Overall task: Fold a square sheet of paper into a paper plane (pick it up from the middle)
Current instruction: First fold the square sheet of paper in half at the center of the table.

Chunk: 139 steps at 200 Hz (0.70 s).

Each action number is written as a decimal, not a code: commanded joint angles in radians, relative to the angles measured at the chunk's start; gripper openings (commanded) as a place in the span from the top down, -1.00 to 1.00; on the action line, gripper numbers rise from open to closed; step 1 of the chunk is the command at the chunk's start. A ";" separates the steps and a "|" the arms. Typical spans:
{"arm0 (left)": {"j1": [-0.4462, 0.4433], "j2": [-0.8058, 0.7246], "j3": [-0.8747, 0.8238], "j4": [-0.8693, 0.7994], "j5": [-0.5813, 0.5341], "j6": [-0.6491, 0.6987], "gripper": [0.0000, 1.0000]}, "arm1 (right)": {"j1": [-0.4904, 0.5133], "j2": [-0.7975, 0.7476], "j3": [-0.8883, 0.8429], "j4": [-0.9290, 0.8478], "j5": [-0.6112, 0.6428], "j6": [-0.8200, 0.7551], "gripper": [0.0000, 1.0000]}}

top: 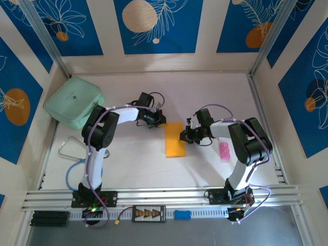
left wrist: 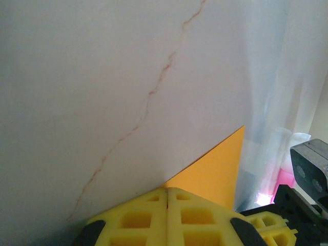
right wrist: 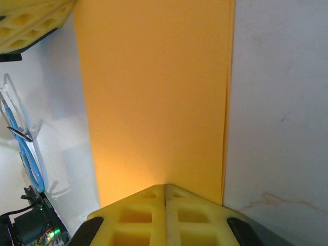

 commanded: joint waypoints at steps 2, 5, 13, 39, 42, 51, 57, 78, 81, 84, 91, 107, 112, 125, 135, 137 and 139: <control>0.041 0.057 0.031 -0.024 -0.159 -0.009 1.00 | 0.002 0.040 -0.047 -0.119 0.082 -0.010 1.00; 0.042 0.058 0.033 -0.029 -0.165 -0.010 1.00 | 0.003 0.040 -0.047 -0.119 0.082 -0.010 1.00; 0.042 0.058 0.037 -0.038 -0.176 -0.011 1.00 | 0.003 0.041 -0.049 -0.118 0.082 -0.010 1.00; 0.043 0.058 0.043 -0.040 -0.208 -0.032 1.00 | 0.003 0.041 -0.050 -0.112 0.076 -0.010 1.00; 0.041 0.058 0.045 -0.040 -0.211 -0.035 1.00 | 0.003 0.041 -0.051 -0.112 0.074 -0.010 1.00; 0.041 0.059 0.052 -0.040 -0.218 -0.044 1.00 | 0.002 0.043 -0.051 -0.112 0.072 -0.012 1.00; 0.041 0.060 0.058 -0.040 -0.220 -0.051 1.00 | 0.003 0.043 -0.049 -0.111 0.070 -0.012 1.00; 0.039 0.060 0.084 -0.053 -0.233 -0.060 1.00 | 0.002 0.043 -0.050 -0.110 0.066 -0.015 1.00; 0.039 0.061 0.087 -0.055 -0.235 -0.061 1.00 | 0.003 0.042 -0.051 -0.110 0.066 -0.015 1.00; 0.039 0.062 0.090 -0.058 -0.237 -0.062 1.00 | 0.002 0.041 -0.051 -0.108 0.065 -0.015 1.00; 0.039 0.063 0.097 -0.069 -0.243 -0.063 1.00 | 0.002 0.042 -0.051 -0.108 0.064 -0.016 1.00; 0.036 0.063 0.114 -0.094 -0.257 -0.059 1.00 | 0.003 0.042 -0.052 -0.105 0.060 -0.016 1.00; 0.034 0.065 0.123 -0.112 -0.260 -0.049 1.00 | 0.002 0.041 -0.052 -0.105 0.058 -0.016 1.00; 0.020 0.065 0.169 -0.206 -0.292 -0.001 1.00 | 0.002 0.041 -0.052 -0.098 0.046 -0.017 1.00; 0.007 0.062 0.189 -0.252 -0.317 0.023 1.00 | 0.003 0.041 -0.051 -0.097 0.042 -0.018 1.00; 0.005 0.060 0.191 -0.258 -0.320 0.025 1.00 | 0.003 0.042 -0.051 -0.096 0.042 -0.019 1.00; 0.004 0.059 0.192 -0.262 -0.323 0.025 1.00 | 0.003 0.041 -0.051 -0.097 0.044 -0.018 1.00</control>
